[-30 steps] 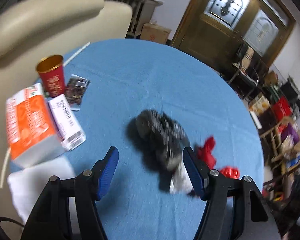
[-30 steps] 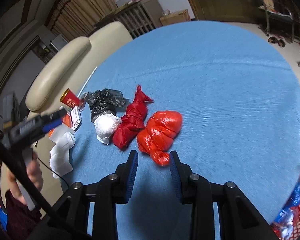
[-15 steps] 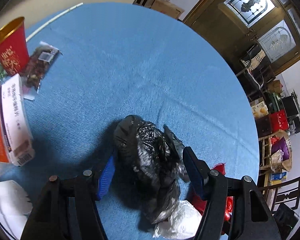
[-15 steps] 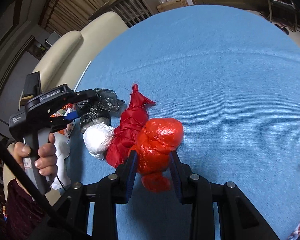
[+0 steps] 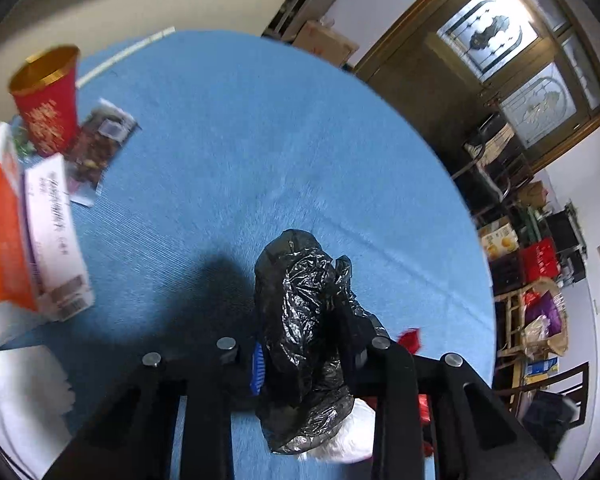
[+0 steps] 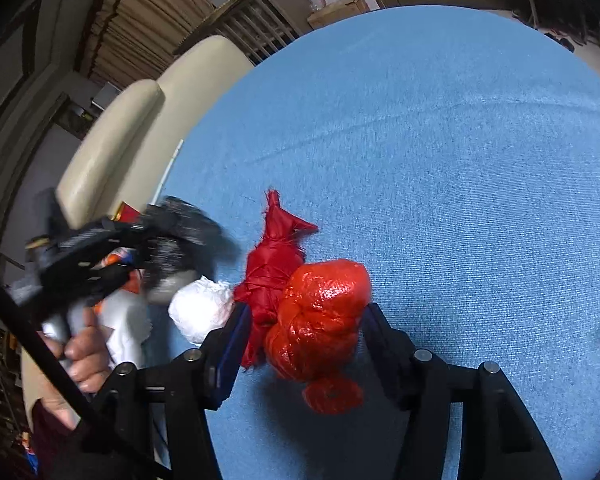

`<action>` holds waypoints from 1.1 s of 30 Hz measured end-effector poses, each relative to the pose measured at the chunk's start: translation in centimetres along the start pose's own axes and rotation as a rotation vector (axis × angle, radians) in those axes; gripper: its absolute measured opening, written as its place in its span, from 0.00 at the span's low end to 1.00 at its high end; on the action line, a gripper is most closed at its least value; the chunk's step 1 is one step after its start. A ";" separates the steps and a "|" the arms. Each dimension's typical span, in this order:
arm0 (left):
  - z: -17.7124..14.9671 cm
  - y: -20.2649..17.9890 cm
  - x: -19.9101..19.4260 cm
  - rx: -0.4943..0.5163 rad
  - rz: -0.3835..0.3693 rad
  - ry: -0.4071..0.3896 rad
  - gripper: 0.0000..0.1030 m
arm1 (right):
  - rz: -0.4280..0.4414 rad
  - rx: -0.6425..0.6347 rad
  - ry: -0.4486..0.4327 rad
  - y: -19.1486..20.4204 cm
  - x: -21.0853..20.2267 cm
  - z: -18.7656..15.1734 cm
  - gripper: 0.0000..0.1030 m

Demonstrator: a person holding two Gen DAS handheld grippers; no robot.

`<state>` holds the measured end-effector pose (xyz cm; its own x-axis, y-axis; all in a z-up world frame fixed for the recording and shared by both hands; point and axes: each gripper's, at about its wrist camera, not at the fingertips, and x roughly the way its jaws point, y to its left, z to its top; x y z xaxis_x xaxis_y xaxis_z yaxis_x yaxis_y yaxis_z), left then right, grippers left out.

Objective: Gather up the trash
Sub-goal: 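Grasp the red bag with the right tool while the left tool grasps the black bag, then lift the red bag with the right tool while the left tool lifts the black bag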

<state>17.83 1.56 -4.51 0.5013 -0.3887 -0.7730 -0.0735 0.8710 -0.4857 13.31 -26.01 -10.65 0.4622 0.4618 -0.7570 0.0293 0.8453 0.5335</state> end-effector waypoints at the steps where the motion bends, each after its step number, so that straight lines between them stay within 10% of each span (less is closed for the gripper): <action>1: 0.0 -0.1 -1.0 0.004 -0.004 -0.020 0.30 | -0.001 -0.002 0.002 0.1 0.4 0.0 0.60; 6: -1.2 -0.8 -5.7 0.047 -0.003 -0.099 0.30 | -0.032 -0.018 -0.015 0.5 1.5 -0.5 0.43; 33: -16.3 -5.2 -7.1 0.370 0.212 -0.044 0.31 | -0.113 -0.081 -0.134 -0.3 -6.7 -7.8 0.42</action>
<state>0.59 -5.18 -3.18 0.5451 -0.1836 -0.8180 0.1312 0.9824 -0.1331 3.27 -27.20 -8.70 0.5743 0.3277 -0.7502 0.0189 0.9108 0.4123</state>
